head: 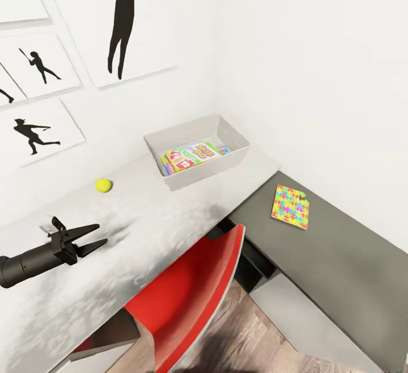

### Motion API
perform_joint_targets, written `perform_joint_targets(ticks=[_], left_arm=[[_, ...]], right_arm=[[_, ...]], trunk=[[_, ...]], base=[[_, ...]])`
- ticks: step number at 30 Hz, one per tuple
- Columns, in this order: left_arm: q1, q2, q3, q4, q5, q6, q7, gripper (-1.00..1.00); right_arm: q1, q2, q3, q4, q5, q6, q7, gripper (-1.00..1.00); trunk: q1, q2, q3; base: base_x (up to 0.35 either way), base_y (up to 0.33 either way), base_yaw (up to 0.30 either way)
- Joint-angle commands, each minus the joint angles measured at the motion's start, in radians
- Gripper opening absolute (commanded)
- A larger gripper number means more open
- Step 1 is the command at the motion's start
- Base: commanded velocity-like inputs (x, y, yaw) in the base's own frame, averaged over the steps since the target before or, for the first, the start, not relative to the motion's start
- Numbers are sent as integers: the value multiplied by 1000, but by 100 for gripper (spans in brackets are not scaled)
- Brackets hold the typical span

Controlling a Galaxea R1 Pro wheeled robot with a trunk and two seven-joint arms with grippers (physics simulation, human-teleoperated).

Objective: Put all the toys in the child's room - the three board games (two on the bed and one on the table), the two jigsaw puzzles on the table, and the tennis ball on the table - inside the toy box on the table in the child's room.

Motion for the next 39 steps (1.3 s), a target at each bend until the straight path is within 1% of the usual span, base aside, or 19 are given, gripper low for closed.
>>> perform_joint_targets(ticks=[1,5,9,13,17,29,39], left_arm=[[0,0,1,0,-4,4,-5,100],[0,1,12,0,-3,6,-5,100],[0,3,18,0,-2,8,-5,100],[0,22,17,0,-1,8,-5,100],[0,28,15,0,-1,8,-5,100],[0,29,15,0,-1,8,-7,100],[0,29,15,0,-1,8,-7,100]], right_arm=[[-1,0,-1,0,0,10,3,100],[-1,0,-1,0,2,10,2,100],[-1,0,-1,0,3,10,2,100],[-1,1,-1,1,9,-3,0,100],[-1,1,0,2,12,-11,-1,100],[-1,1,-1,1,13,-11,1,100],[-1,2,-1,1,12,-11,1,100]], trunk=[[1,-2,0],[-15,26,17],[-15,27,22],[-15,27,23],[-15,27,24],[-15,27,24],[-15,27,30]], base=[[0,0,-219],[0,0,-219],[0,0,-214],[0,0,-78],[0,0,-14],[0,0,0],[0,0,0]])
